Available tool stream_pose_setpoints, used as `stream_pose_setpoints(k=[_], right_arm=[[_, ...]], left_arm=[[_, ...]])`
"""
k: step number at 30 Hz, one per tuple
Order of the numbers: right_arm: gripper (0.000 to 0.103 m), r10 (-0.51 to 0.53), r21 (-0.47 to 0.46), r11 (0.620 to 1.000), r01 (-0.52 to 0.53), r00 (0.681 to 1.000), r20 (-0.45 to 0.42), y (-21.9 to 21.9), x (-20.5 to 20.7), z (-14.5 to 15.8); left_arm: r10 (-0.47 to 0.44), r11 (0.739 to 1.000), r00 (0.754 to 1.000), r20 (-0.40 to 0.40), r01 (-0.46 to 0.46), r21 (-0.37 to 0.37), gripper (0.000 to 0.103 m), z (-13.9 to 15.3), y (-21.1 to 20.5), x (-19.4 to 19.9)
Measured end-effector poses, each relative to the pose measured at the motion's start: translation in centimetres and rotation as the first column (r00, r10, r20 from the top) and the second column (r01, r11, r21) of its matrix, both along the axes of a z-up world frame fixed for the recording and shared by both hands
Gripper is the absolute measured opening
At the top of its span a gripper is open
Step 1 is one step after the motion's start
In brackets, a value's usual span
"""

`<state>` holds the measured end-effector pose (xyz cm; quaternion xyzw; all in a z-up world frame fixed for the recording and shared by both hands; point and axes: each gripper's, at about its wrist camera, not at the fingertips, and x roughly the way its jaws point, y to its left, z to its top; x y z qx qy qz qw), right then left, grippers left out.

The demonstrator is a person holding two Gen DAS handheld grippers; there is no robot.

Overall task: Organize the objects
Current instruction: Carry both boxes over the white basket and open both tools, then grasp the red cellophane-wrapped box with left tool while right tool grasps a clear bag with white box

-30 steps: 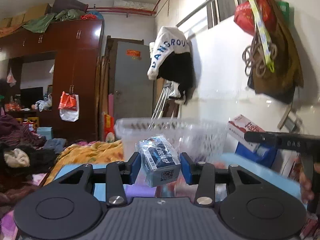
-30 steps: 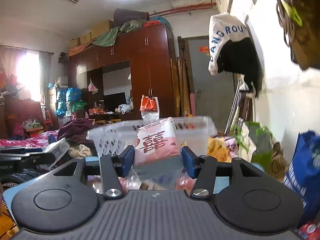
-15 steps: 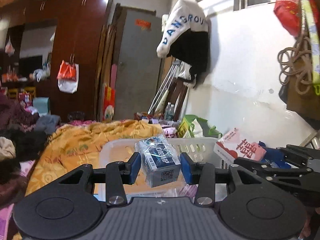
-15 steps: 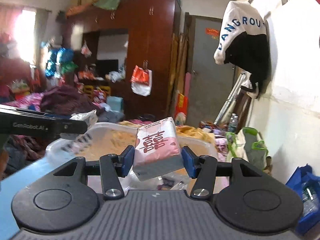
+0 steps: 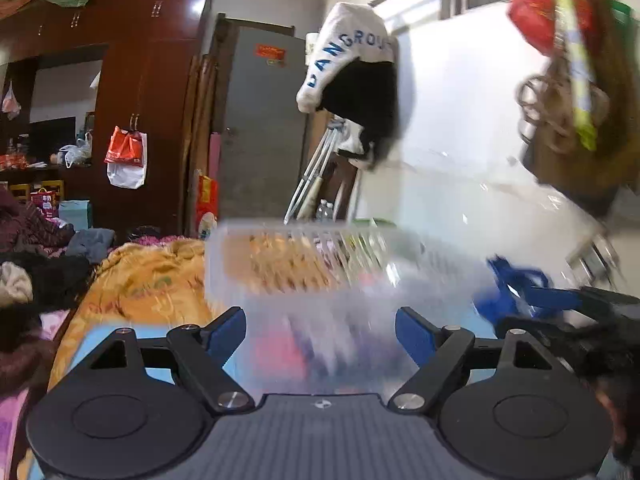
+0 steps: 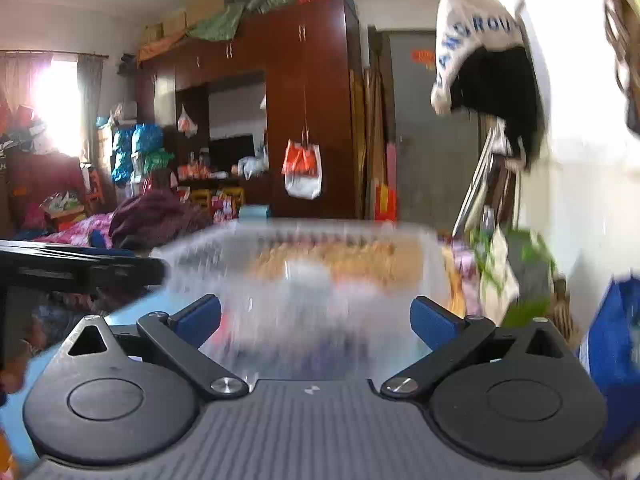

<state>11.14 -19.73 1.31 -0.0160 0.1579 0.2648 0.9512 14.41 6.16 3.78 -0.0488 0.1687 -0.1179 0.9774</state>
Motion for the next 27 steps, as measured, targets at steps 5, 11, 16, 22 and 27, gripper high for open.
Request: stream_pose_setpoints(k=[5,11,16,22,27], right_arm=[[0.103,-0.066,0.123,0.989,0.081,0.990,-0.124,-2.9,-0.4,-3.5],[0.103,-0.107,0.096,0.988,0.121,0.984,-0.139,-3.1,0.3,-3.7],[0.103,-0.129,0.019,0.991,0.131,0.989,-0.072,-1.9,-1.4,-4.3],[0.103,-0.133,-0.011,0.991,0.133,0.990,-0.040,-1.4,-1.8,-4.4],[0.103,-0.126,-0.014,0.992,0.126,0.991,-0.033,-1.3,-2.0,-4.3]], left_arm=[[0.040,0.999,0.999,-0.024,-0.040,0.017,0.085,-4.4,-0.7,-6.2],[-0.005,0.998,1.000,-0.027,0.007,0.056,0.085,-6.6,-3.2,-9.5],[-0.002,0.995,1.000,0.009,0.001,0.102,0.085,-7.5,-5.0,-11.0],[0.009,0.997,1.000,0.027,-0.011,0.078,0.085,-8.9,-5.6,-11.5],[0.018,0.998,0.999,0.048,-0.022,0.067,0.085,-9.4,-5.7,-11.6]])
